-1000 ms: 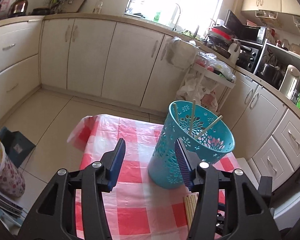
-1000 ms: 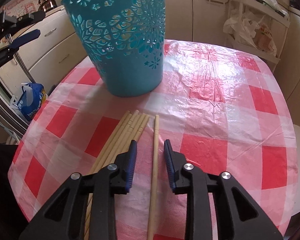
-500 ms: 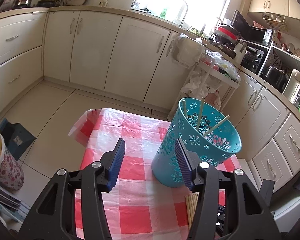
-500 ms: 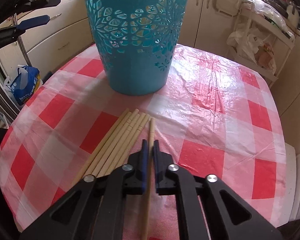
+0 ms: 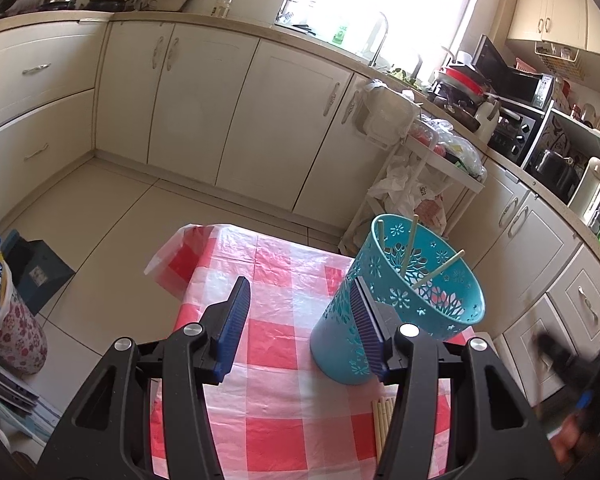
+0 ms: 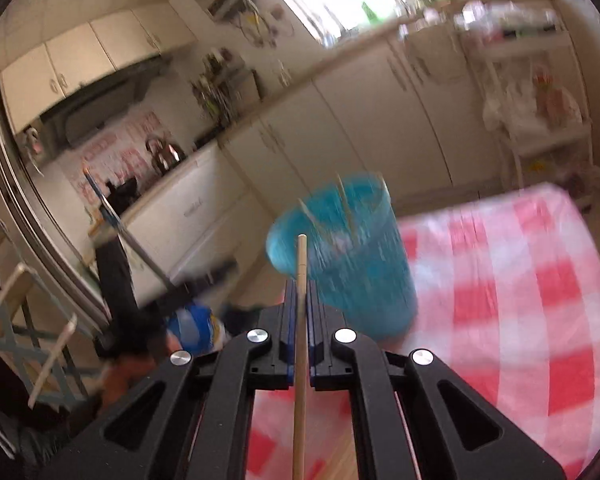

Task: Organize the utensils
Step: 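Lift the chopstick over the teal bin and open the right gripper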

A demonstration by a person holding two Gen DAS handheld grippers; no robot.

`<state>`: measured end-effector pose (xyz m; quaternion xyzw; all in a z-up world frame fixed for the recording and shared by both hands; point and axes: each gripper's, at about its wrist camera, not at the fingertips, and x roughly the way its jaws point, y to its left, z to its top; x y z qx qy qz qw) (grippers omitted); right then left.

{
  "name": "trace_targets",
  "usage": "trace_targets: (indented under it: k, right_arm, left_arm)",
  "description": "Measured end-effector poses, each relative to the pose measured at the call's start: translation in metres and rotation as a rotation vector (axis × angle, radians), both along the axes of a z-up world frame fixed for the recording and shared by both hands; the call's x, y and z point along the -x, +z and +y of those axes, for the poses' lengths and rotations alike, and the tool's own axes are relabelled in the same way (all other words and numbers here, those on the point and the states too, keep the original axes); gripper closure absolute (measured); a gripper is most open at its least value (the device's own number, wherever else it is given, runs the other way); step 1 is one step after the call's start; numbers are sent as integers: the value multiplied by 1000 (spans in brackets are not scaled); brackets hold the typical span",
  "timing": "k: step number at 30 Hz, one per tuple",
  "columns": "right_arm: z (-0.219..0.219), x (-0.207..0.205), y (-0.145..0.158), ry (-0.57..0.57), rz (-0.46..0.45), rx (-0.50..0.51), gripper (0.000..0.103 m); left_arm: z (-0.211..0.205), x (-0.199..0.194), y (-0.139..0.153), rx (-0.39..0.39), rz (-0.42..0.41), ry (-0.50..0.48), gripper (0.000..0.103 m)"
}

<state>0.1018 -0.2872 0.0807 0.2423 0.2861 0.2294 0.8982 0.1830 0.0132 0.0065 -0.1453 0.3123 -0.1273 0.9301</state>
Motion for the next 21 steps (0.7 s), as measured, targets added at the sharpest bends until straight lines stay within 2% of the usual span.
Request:
trace_targets:
  k: [5, 7, 10, 12, 15, 21]
  right_arm:
    - [18, -53, 58, -142, -197, 5, 98]
    - [28, -77, 69, -200, -256, 41, 98]
    - [43, -109, 72, -283, -290, 125, 98]
    - [48, -124, 65, -312, -280, 175, 97]
    - [51, -142, 48, -317, -198, 222, 97]
    - [54, -133, 21, -293, -133, 285, 97]
  left_arm:
    - [5, 1, 1, 6, -4, 8, 54]
    - [8, 1, 3, 14, -8, 12, 54]
    - [13, 0, 7, 30, -14, 19, 54]
    - [18, 1, 8, 39, -12, 24, 54]
    - [24, 1, 11, 55, -9, 28, 54]
    - [30, 3, 14, 69, -11, 32, 54]
